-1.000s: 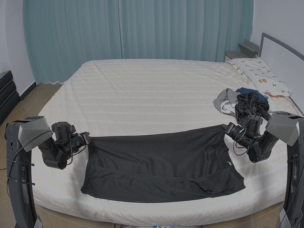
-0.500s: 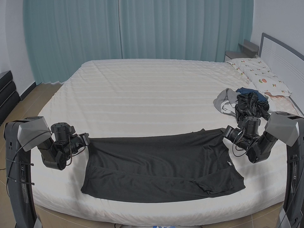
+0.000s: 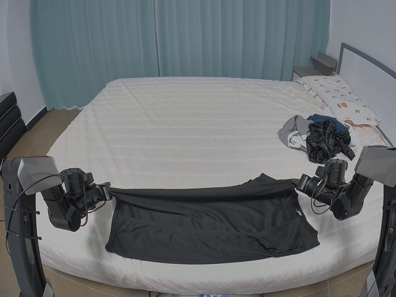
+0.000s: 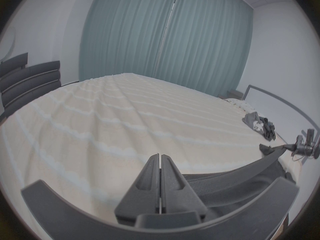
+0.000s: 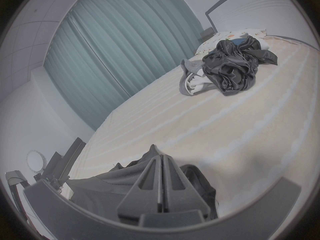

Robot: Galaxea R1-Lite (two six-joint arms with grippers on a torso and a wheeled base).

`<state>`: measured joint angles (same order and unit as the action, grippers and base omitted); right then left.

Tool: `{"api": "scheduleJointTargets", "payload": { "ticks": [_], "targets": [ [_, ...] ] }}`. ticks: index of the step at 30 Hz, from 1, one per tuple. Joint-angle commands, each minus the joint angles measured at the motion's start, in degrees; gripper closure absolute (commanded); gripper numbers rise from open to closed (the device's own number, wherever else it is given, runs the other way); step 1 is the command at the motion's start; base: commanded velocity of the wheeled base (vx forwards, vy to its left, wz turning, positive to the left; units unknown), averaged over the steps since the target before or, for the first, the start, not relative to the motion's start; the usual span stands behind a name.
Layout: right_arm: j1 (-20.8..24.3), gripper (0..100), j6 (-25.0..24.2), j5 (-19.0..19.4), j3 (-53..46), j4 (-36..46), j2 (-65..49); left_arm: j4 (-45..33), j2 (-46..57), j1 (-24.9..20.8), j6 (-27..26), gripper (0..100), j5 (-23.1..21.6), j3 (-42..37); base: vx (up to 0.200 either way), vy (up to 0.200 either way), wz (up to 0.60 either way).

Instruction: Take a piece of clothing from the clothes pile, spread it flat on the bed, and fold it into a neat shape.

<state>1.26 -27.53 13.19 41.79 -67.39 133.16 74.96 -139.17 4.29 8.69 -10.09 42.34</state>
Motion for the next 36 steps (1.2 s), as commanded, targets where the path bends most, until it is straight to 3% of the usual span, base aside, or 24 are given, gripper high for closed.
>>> {"api": "scheduleJointTargets", "payload": {
  "ticks": [1, 10, 22, 23, 27, 28, 36],
  "targets": [
    [-0.64, 100, 2.3, 2.01, -6.46, -0.2, -4.05, 4.84, 0.12, 0.63, -2.8, 100, -0.28, -6.74, 0.0, 0.0, 0.0],
    [-0.9, 100, 7.14, 3.25, -16.56, -3.89, -2.9, 13.28, -2.6, 0.37, -11.86, 100, -0.45, -17.9, 0.0, 0.0, 0.0],
    [-0.9, 100, 9.33, 3.42, -19.29, -10.04, 3.6, 15.04, -5.59, -0.69, -14.67, 100, 0.34, -21.51, 0.0, 0.0, 0.0],
    [-0.99, 100, 9.33, 3.42, -19.29, -10.04, 3.78, 15.04, -5.59, -0.78, -14.67, 0, 0.34, -21.68, 0.0, 0.0, 0.0],
    [-1.43, 100, 9.25, 3.42, -19.38, -10.13, 3.69, 15.04, -5.06, -1.21, -14.49, 0, 0.34, -22.56, 0.0, 0.0, 0.0],
    [-1.52, 0, 9.07, 3.6, -19.55, -10.66, 3.42, 15.04, -4.8, -1.21, -14.49, 0, 0.25, -23.09, 0.0, 0.0, 0.0],
    [-4.68, 0, 7.05, 3.95, -20.61, -13.12, 0.08, 15.04, 4.87, -0.95, -11.5, 0, 0.34, -29.51, 0.0, 0.0, 0.0]
  ]
}}
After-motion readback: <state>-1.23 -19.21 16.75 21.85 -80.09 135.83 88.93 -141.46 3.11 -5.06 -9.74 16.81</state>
